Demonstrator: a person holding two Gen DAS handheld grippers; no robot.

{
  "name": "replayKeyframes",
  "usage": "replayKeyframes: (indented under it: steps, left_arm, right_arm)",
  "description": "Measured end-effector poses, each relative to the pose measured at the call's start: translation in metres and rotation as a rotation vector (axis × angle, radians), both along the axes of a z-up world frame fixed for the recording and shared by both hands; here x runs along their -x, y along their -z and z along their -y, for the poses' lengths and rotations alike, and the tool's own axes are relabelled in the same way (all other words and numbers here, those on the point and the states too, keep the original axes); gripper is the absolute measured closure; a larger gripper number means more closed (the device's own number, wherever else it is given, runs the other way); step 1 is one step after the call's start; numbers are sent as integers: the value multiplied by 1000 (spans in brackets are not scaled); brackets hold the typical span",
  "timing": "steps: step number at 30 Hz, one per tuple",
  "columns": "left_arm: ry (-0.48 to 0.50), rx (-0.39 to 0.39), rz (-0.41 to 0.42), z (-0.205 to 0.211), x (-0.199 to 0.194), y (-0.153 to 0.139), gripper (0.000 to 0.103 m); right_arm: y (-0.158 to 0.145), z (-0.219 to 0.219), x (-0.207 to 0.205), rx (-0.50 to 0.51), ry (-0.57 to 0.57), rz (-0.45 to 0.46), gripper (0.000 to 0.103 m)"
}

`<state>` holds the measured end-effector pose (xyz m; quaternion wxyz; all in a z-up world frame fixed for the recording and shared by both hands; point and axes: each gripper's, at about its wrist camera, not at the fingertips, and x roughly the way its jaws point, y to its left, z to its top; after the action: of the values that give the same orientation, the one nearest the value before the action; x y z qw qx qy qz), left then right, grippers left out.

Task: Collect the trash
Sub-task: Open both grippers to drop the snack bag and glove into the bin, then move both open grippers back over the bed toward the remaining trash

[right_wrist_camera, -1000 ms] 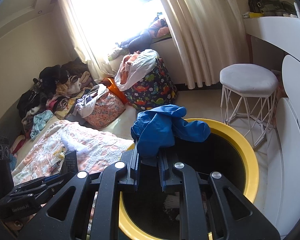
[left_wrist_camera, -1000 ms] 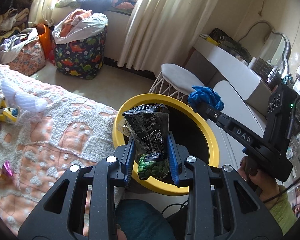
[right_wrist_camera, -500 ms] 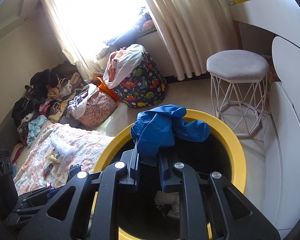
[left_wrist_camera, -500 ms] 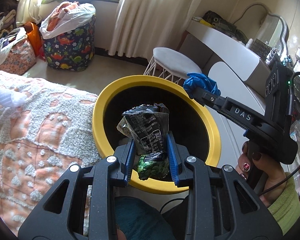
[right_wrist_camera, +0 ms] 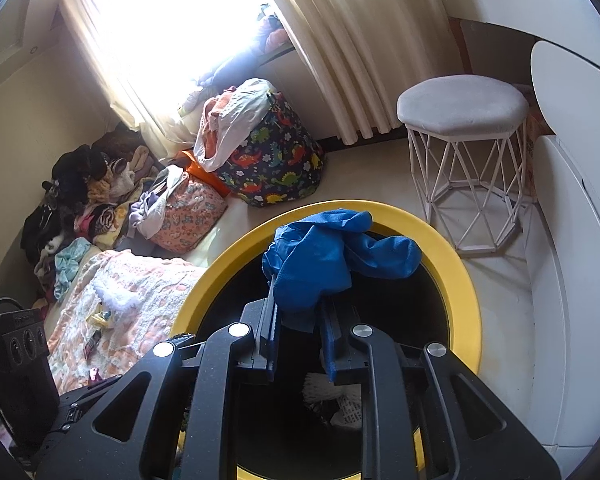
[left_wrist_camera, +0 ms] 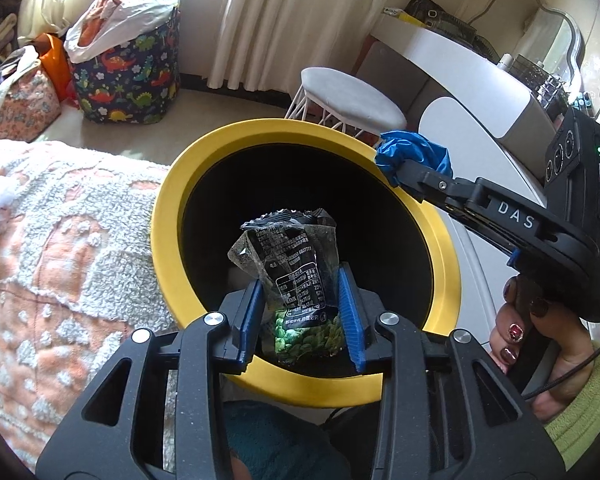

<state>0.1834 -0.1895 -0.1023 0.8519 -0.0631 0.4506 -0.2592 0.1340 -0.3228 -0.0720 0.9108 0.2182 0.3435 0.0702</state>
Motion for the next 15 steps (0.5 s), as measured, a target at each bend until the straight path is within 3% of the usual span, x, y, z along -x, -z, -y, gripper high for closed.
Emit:
replayKeyframes:
  steps: [3,5,10,15]
  left_arm:
    - [9,6,3,-1,-1,1,62]
    - [4,15,8,-6,2,0,41]
    - [-19,17,46,-19,8,-8,13]
    - [-59,16,90,-38,13,-21,11]
  right_arm:
    - [1,2,0,-2,13,-5,59]
    - [0,3,2,-5,17,-2,53]
    - [-12,-2,8,22,21,-1,45]
    - [-35,-17,21,86,-9,57,33]
